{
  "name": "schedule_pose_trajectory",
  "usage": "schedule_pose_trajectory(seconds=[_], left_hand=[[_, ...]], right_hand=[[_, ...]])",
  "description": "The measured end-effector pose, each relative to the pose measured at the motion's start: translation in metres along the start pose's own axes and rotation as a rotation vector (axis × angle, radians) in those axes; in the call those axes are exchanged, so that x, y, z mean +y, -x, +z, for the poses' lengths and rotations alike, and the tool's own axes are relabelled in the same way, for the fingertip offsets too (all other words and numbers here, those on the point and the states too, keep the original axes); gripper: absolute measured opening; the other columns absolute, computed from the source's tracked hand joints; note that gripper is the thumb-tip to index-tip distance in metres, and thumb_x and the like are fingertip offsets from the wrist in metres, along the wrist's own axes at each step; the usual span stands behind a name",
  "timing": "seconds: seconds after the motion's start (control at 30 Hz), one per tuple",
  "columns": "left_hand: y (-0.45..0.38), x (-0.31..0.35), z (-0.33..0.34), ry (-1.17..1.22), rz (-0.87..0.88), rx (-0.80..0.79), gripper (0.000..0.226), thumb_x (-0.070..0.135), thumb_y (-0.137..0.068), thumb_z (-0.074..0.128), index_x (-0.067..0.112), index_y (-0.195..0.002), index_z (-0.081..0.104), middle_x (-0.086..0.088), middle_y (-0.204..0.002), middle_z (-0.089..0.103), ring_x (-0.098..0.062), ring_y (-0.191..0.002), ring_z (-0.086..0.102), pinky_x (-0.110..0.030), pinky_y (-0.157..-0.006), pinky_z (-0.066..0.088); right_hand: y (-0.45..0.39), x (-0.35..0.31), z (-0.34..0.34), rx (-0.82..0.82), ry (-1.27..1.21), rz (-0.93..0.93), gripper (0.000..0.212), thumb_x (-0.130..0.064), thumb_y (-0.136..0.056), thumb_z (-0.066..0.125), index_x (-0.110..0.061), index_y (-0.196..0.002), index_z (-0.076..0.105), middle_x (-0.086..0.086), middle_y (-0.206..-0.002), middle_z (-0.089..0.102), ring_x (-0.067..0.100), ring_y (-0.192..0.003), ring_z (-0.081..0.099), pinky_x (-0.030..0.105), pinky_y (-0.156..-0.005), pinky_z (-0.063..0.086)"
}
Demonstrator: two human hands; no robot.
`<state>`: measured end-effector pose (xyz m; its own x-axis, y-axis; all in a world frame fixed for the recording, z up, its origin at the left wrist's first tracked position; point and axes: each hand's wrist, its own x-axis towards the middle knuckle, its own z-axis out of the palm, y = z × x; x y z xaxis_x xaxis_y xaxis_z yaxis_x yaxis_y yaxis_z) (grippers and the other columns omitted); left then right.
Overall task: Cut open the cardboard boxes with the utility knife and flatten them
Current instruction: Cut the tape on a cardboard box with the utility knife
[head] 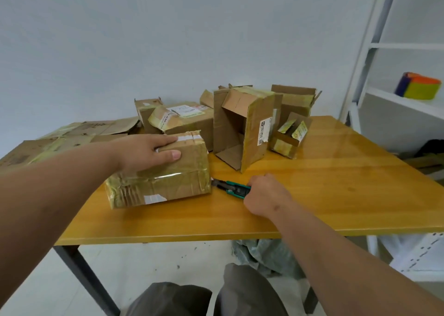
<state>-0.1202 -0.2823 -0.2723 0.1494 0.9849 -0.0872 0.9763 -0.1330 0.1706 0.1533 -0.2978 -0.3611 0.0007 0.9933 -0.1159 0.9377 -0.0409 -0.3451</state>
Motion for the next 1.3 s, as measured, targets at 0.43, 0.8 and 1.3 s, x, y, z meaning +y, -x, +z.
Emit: schedule_pose_trajectory(seconds=[0.43,0.8,1.3], left_hand=[[-0.031,-0.001,-0.018,-0.072,-0.05,0.12,0.111,0.096,-0.048,0.006,0.048,-0.14,0.043,-0.002,-0.144,0.05,-0.028,-0.13,0.046,-0.04,-0.097,0.038],[-0.043,-0.002,-0.019,-0.074,-0.075,0.117,0.111,0.099,-0.048,0.003,0.048,-0.133,0.051,-0.001,-0.129,0.061,-0.026,-0.117,0.054,-0.037,-0.088,0.039],[-0.038,0.002,-0.016,-0.047,-0.115,0.134,0.108,0.1,-0.046,0.006,0.049,-0.128,0.055,-0.001,-0.125,0.061,-0.024,-0.111,0.055,-0.035,-0.081,0.04]], right_hand=[[-0.022,0.008,-0.004,0.126,-0.441,-0.001,0.014,-0.032,-0.095,0.052,-0.022,-0.085,0.054,0.003,-0.087,0.065,0.017,-0.073,0.06,0.034,-0.057,0.051],[-0.015,-0.02,-0.006,0.127,-0.919,-0.326,0.015,-0.007,-0.095,0.049,-0.02,-0.099,0.056,0.006,-0.084,0.065,0.017,-0.067,0.059,0.046,-0.065,0.057],[-0.028,-0.016,0.007,0.263,-0.727,-0.499,0.023,-0.032,-0.1,0.053,-0.028,-0.122,0.059,-0.01,-0.078,0.062,0.006,-0.066,0.058,0.019,-0.051,0.044]])
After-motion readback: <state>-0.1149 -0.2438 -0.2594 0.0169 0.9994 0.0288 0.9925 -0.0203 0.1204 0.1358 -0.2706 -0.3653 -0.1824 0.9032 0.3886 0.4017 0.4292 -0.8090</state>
